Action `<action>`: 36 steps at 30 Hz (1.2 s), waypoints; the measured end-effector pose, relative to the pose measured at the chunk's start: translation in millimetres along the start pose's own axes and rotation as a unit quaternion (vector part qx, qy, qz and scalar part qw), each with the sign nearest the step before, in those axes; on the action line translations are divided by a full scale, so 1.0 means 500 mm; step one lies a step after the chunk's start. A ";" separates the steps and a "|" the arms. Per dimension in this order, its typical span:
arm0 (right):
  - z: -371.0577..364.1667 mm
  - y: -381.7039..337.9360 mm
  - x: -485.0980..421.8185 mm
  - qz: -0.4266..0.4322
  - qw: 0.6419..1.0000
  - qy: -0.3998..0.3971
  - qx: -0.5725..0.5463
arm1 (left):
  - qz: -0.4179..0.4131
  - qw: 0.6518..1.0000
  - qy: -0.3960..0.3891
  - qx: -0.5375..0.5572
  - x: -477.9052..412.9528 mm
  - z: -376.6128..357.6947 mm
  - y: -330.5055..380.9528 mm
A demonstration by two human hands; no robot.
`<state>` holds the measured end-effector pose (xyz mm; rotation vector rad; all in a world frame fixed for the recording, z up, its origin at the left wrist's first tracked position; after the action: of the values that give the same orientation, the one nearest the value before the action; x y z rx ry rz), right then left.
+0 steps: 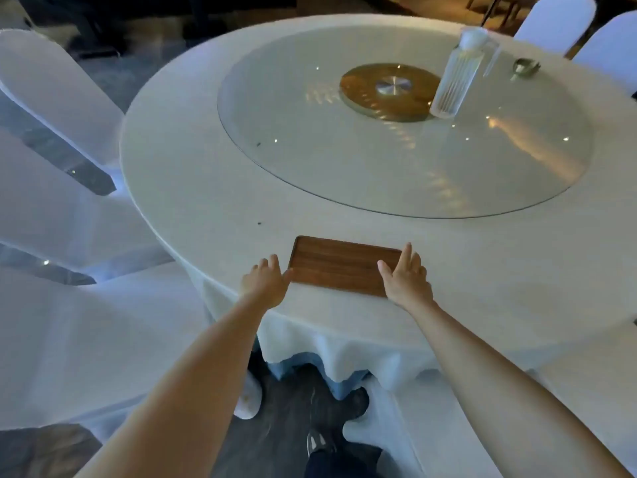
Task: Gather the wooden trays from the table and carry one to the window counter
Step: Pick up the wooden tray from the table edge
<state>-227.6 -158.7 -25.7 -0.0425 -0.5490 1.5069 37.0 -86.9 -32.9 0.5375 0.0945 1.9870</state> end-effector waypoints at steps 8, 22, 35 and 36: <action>-0.052 0.087 -0.095 -0.102 0.993 -0.063 -0.024 | 0.063 0.997 -0.049 -0.004 -0.095 -0.070 0.014; -0.077 0.112 -0.142 -0.117 0.990 -0.055 0.055 | 0.087 0.995 -0.042 -0.007 -0.156 -0.113 0.005; -0.055 -0.135 -0.151 0.034 0.998 0.014 0.045 | 0.148 0.980 0.077 0.105 -0.099 0.039 -0.186; -0.055 -0.177 -0.149 0.057 0.997 0.018 0.046 | 0.159 0.976 0.093 0.116 -0.088 0.062 -0.214</action>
<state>-132.8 -228.5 -41.7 -0.0308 -0.4542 1.6376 155.5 -80.1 -51.1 0.5396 0.3811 2.3546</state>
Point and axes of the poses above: each hand's wrist, its own x-axis away from the middle knuckle, its own z-axis out of the back of the hand, y = z × x, the point moved 10 cm from there along -x, towards the middle knuckle, and after that the axes turned 5 degrees about x, right-handed, at the moved point
